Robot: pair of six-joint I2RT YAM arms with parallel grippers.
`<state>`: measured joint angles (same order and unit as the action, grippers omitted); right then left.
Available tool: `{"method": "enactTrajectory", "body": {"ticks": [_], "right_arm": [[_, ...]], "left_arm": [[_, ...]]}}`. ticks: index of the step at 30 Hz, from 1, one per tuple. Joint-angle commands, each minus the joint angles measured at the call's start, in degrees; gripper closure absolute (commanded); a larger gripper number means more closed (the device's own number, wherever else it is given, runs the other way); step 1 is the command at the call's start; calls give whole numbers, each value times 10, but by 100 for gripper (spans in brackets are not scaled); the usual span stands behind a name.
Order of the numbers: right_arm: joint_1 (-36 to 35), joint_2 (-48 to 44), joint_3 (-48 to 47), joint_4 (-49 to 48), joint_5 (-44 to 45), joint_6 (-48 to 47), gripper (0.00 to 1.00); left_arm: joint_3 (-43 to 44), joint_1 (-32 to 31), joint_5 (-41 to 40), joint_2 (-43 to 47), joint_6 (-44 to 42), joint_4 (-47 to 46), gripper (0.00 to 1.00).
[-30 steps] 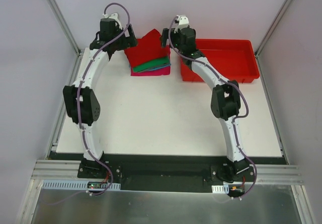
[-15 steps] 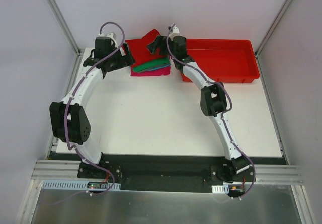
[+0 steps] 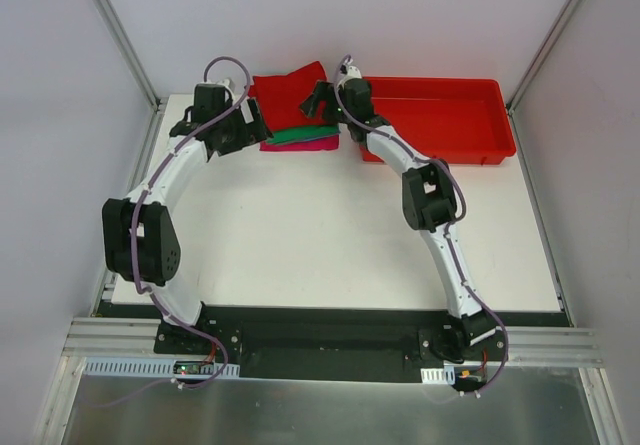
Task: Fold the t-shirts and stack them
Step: Smooth out wrinkles on the folded tshirt
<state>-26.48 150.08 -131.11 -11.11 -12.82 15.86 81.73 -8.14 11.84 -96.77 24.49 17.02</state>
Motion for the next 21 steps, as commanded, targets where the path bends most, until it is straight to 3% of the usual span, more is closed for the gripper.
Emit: {"method": "enactTrajectory", "body": {"ticks": [1, 6, 10, 16, 21], "right_arm": [[3, -122, 0, 104, 0, -32, 4], [3, -355, 202, 123, 10, -73, 4], [3, -569, 456, 122, 38, -91, 4], [3, -885, 813, 107, 147, -91, 4], [4, -1112, 1028, 160, 255, -36, 4]], "left_arm": [[-14, 5, 27, 72, 10, 8, 1], [-80, -11, -2, 187, 31, 16, 1], [-168, -50, -46, 289, 63, 30, 1], [-320, -161, -149, 417, 112, 50, 1], [-424, -183, -173, 506, 134, 50, 1]]}}
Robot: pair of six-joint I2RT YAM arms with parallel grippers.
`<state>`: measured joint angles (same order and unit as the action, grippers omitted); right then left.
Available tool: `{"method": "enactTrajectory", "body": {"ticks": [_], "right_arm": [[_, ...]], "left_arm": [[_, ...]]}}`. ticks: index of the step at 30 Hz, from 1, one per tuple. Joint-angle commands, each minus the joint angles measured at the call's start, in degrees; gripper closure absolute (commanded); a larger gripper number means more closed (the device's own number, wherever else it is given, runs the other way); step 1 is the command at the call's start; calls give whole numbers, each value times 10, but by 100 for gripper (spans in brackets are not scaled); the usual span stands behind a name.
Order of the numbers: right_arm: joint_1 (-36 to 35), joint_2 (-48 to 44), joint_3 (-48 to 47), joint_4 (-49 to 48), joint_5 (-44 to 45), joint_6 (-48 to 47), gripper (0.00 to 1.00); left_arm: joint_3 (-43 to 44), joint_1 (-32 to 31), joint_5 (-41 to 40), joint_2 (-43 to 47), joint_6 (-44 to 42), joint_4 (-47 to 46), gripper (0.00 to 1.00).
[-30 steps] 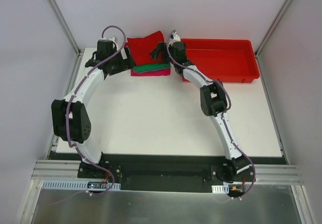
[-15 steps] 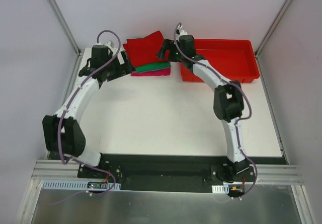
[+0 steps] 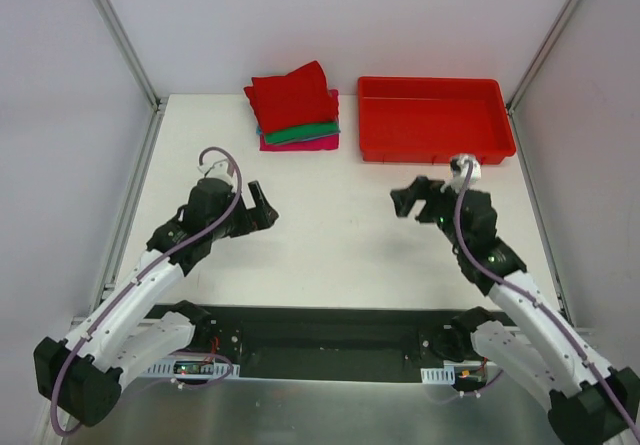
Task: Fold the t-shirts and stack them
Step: Smooth out wrinkles on the folded tshirt
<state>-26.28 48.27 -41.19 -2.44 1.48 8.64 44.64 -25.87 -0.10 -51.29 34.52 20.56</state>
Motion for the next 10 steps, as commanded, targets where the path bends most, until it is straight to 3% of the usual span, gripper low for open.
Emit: {"method": "enactTrajectory", "body": {"ticks": [1, 6, 10], "right_arm": [[2, -140, 161, 87, 129, 52, 4], [1, -302, 257, 73, 144, 78, 4], [2, -334, 249, 99, 162, 77, 4]], "left_arm": [[-63, -6, -58, 64, 35, 14, 1], [-72, -7, -62, 94, 30, 14, 1], [-72, -7, -73, 102, 25, 15, 1]]}}
